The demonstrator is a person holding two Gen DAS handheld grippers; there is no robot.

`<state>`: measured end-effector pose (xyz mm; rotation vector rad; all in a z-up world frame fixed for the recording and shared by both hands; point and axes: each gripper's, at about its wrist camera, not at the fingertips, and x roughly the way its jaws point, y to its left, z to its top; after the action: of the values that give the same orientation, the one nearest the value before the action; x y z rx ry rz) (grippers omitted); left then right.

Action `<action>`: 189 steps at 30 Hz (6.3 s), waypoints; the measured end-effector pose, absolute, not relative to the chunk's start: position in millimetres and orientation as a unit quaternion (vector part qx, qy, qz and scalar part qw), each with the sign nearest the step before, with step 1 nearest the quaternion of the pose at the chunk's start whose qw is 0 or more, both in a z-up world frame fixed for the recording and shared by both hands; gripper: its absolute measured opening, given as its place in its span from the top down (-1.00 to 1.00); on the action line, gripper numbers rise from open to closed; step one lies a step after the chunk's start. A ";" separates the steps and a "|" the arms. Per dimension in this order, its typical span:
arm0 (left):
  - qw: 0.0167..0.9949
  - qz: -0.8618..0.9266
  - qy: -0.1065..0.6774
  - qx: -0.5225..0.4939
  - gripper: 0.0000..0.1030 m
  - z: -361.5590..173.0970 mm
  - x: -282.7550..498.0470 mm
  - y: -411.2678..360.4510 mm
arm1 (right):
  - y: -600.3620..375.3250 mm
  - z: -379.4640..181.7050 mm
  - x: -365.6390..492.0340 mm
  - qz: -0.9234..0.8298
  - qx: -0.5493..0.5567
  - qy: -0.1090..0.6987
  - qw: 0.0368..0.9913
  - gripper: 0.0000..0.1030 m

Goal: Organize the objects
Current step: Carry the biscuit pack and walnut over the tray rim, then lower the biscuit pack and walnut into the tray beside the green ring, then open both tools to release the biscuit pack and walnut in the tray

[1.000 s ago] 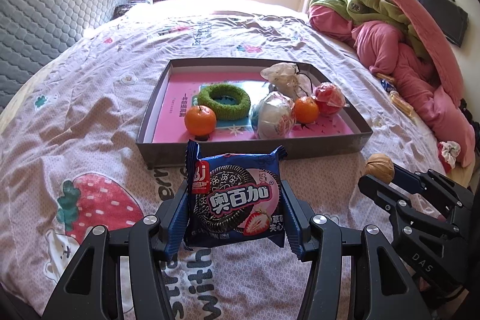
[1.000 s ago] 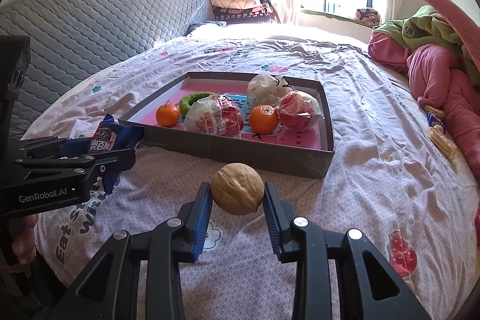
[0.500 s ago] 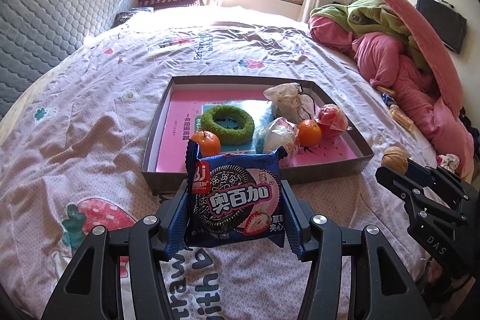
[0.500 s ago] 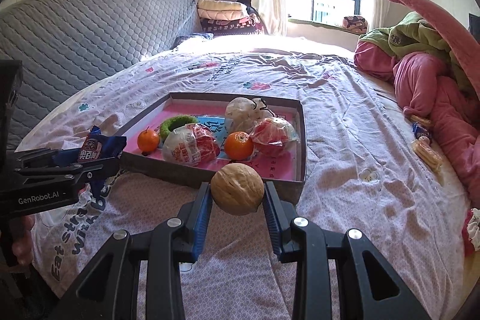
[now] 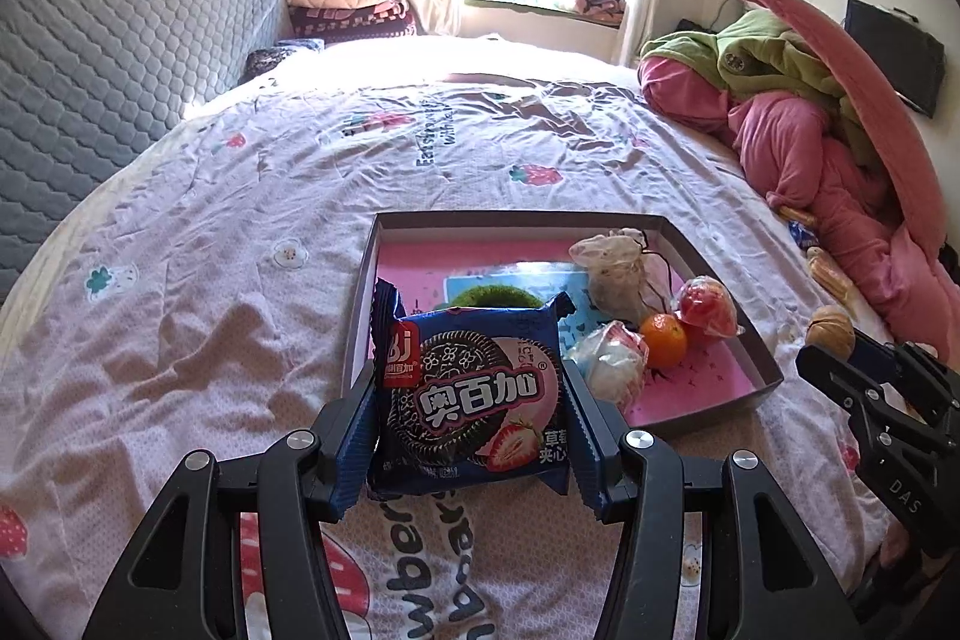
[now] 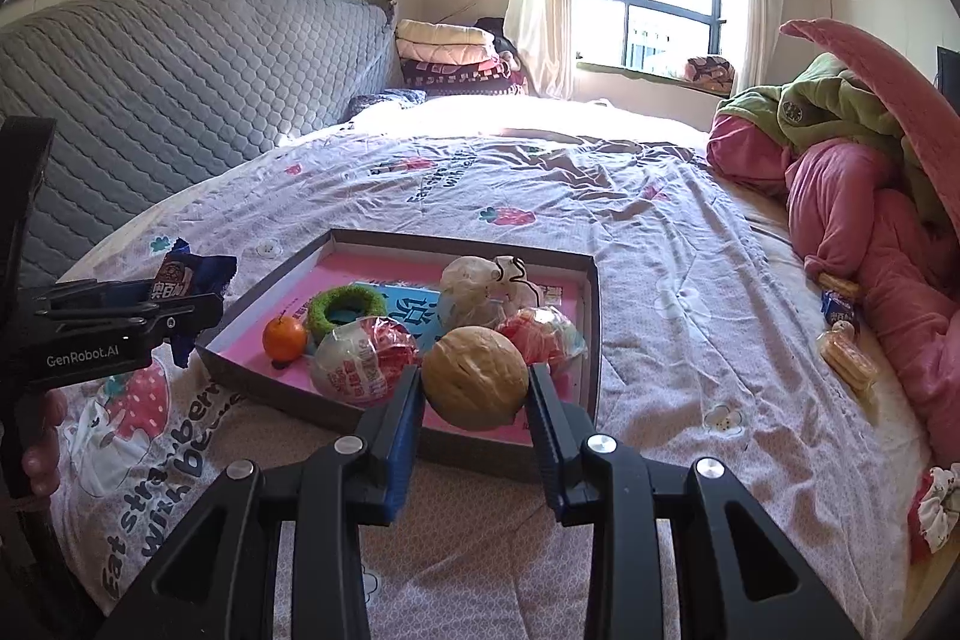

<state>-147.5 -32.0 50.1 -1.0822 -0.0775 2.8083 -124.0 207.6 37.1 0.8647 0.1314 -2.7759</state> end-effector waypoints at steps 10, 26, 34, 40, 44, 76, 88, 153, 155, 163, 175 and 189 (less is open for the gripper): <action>0.063 0.935 -0.026 -0.349 -0.11 69.2 -180.8 -41.1 | 207.4 45.2 -143.8 -0.950 0.286 0.042 0.114 0.33; 0.042 0.920 -0.032 -0.387 -0.11 24.3 -200.1 -53.6 | 203.7 29.5 -168.9 -0.945 0.302 0.043 0.119 0.33; 0.035 0.911 -0.023 -0.409 -0.11 1.7 -192.1 -55.6 | 197.4 6.4 -168.6 -0.934 0.330 0.050 0.128 0.33; 0.031 0.912 -0.007 -0.408 -0.11 -2.5 -184.0 -52.5 | 197.4 -4.0 -169.0 -0.929 0.344 0.050 0.127 0.33; 0.034 0.912 -0.011 -0.409 -0.11 -3.0 -185.6 -52.5 | 198.3 -9.8 -170.4 -0.926 0.354 0.044 0.127 0.33; 0.074 0.918 -0.010 -0.389 -0.11 -11.0 -211.7 -24.1 | 189.3 -28.7 -186.3 -0.918 0.373 0.046 0.126 0.32; 0.109 0.921 -0.001 -0.375 -0.11 -9.5 -202.3 -3.6 | 189.6 -29.8 -189.0 -0.919 0.370 0.044 0.127 0.32; 0.062 0.909 -0.018 -0.412 -0.14 -31.1 -219.1 -13.5 | 194.6 -24.7 -189.1 -0.925 0.357 0.042 0.124 0.32; 0.062 0.909 -0.017 -0.411 -0.14 -30.4 -219.7 -14.1 | 194.6 -23.3 -187.5 -0.926 0.355 0.042 0.125 0.32; 0.059 0.911 -0.022 -0.408 -0.14 -27.0 -221.2 -18.1 | 194.7 -21.4 -186.9 -0.926 0.352 0.042 0.126 0.32; 0.060 0.916 -0.027 -0.396 -0.14 -21.2 -223.6 -21.9 | 195.1 -20.4 -186.2 -0.928 0.348 0.043 0.125 0.32; 0.050 0.923 -0.036 -0.379 -0.19 -9.6 -232.8 -35.5 | 197.6 -16.6 -186.7 -0.931 0.343 0.041 0.120 0.32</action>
<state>-232.8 -35.5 -9.6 -1.1553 -0.1088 2.8106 -186.7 197.6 -16.6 1.0025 0.1207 -2.7205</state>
